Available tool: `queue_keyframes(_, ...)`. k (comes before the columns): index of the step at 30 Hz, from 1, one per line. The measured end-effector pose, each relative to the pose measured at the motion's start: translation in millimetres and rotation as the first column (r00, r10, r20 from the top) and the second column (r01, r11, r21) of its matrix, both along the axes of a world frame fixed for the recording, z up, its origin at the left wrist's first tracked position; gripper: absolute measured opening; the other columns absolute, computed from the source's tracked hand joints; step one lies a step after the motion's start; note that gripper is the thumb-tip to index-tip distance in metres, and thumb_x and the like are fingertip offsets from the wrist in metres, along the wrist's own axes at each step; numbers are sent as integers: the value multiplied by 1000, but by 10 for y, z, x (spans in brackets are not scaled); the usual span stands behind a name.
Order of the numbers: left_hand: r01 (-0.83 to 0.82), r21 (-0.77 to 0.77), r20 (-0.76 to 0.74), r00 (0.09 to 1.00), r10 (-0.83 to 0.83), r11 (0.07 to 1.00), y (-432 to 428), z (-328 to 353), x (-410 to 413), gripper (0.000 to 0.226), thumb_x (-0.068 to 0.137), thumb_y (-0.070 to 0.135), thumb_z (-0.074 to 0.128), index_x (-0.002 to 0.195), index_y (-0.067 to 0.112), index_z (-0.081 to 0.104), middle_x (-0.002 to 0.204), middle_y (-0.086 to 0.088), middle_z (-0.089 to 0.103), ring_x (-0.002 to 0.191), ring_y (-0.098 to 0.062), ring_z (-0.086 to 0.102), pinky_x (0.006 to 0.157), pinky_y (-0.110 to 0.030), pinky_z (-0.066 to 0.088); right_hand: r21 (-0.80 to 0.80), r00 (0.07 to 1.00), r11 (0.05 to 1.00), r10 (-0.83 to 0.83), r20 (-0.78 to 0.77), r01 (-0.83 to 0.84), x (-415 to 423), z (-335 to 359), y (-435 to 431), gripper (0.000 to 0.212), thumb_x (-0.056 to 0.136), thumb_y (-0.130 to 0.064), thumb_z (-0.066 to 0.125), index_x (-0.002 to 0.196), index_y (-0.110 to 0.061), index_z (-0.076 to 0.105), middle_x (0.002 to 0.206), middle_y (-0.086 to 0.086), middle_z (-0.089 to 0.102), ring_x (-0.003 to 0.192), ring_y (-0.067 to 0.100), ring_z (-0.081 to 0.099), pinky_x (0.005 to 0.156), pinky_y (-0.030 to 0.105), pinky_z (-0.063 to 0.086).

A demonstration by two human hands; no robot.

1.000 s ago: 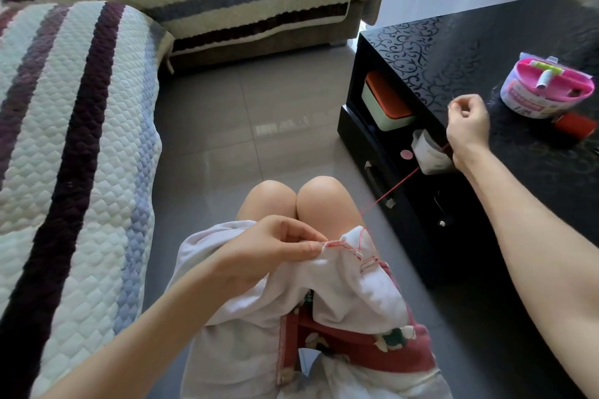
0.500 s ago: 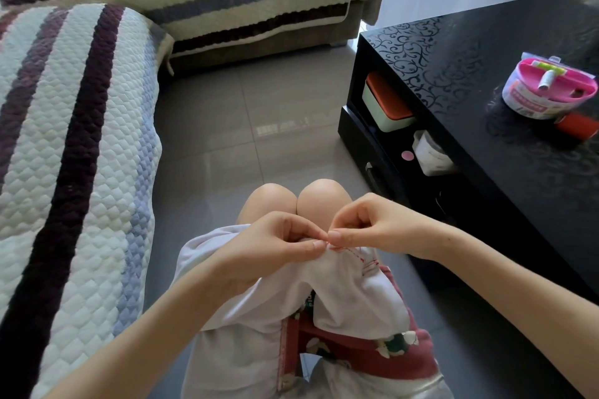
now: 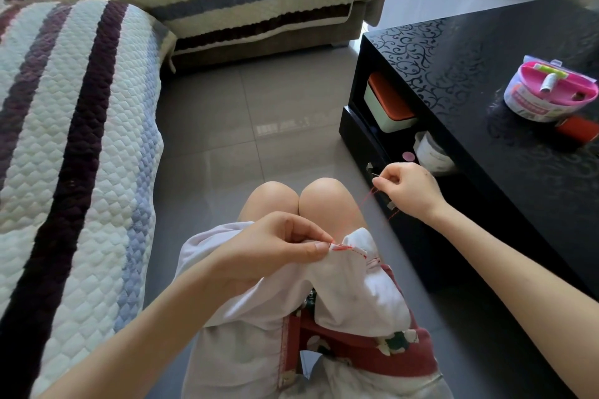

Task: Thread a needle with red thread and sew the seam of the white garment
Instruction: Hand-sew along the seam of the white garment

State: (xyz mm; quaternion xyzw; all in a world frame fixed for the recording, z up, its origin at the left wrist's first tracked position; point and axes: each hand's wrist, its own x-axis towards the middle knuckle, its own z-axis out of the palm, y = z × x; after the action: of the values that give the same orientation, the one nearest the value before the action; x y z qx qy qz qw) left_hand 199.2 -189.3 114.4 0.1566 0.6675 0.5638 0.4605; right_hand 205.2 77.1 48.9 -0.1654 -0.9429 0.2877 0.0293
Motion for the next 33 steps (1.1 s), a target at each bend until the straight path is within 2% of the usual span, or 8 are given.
queue_keyframes(5, 7, 14, 23, 1000, -7, 1000, -13, 12, -3, 12, 87, 4, 64, 84, 12, 73, 76, 3, 71, 74, -2, 64, 72, -12, 47, 229, 993, 970, -101, 61, 85, 20, -230, 127, 21, 93, -26, 57, 82, -11, 66, 82, 5, 67, 83, 27, 61, 65, 29, 35)
queue_keyframes(13, 28, -11, 19, 999, -27, 1000, 1, -3, 0, 9, 88, 7, 65, 90, 9, 74, 91, -7, 72, 85, -9, 64, 81, -17, 50, 324, 980, 941, -151, 129, 103, 25, -362, 176, 21, 94, -30, 55, 90, -14, 67, 88, 5, 69, 90, 29, 63, 67, 28, 35)
queue_keyframes(15, 16, 0, 32, 999, -16, 1000, 4, -7, -3, 6, 87, 9, 68, 87, 11, 73, 86, -5, 70, 82, -7, 63, 78, -16, 49, 211, 994, 974, -94, 55, 80, 59, -248, 76, 15, 91, -35, 59, 91, -22, 66, 74, -5, 63, 78, 21, 61, 66, 28, 36)
queue_keyframes(17, 5, 4, 29, 1000, -5, 1000, -9, -18, -10, 5, 87, 9, 68, 87, 11, 72, 82, -1, 70, 79, -4, 63, 76, -14, 48, -155, 999, 987, 29, -34, -34, 136, -26, -108, 14, 88, -37, 64, 90, -24, 68, 62, -6, 56, 64, 16, 55, 62, 30, 41)
queue_keyframes(20, 4, 4, 9, 1000, -4, 1000, -29, -18, -29, 7, 85, 14, 70, 90, 10, 73, 86, -2, 72, 83, -5, 64, 79, -15, 49, -629, 954, 729, 292, -68, -268, 352, 393, -446, 30, 83, -44, 68, 90, -16, 75, 81, 10, 71, 80, 26, 65, 73, 36, 51)
queue_keyframes(23, 23, -14, -41, 999, -24, 1000, -53, 8, -47, 25, 78, 24, 69, 96, 7, 73, 94, -6, 74, 90, -9, 67, 84, -18, 50, -683, 873, 637, 489, -2, -359, 515, 530, -629, 31, 75, -46, 70, 80, -16, 75, 69, 14, 62, 65, 20, 55, 62, 28, 43)
queue_keyframes(28, -55, -155, -299, 954, 6, 986, -117, 25, -32, 26, 66, 32, 81, 88, 19, 76, 82, -10, 73, 75, -10, 65, 71, -22, 48, -707, 886, 612, 461, -45, -354, 653, 605, -599, 26, 79, -20, 74, 58, -15, 60, 53, -5, 42, 52, 5, 38, 50, 17, 31)
queue_keyframes(33, -163, -224, -544, 839, 16, 961, -114, 74, 107, 10, 72, 18, 84, 78, 18, 75, 75, 3, 73, 71, -6, 66, 63, -13, 47, -560, 915, 748, 402, -42, -355, 807, 718, -462, 32, 79, -2, 75, 55, -2, 53, 44, -10, 38, 44, 2, 34, 47, 11, 27)
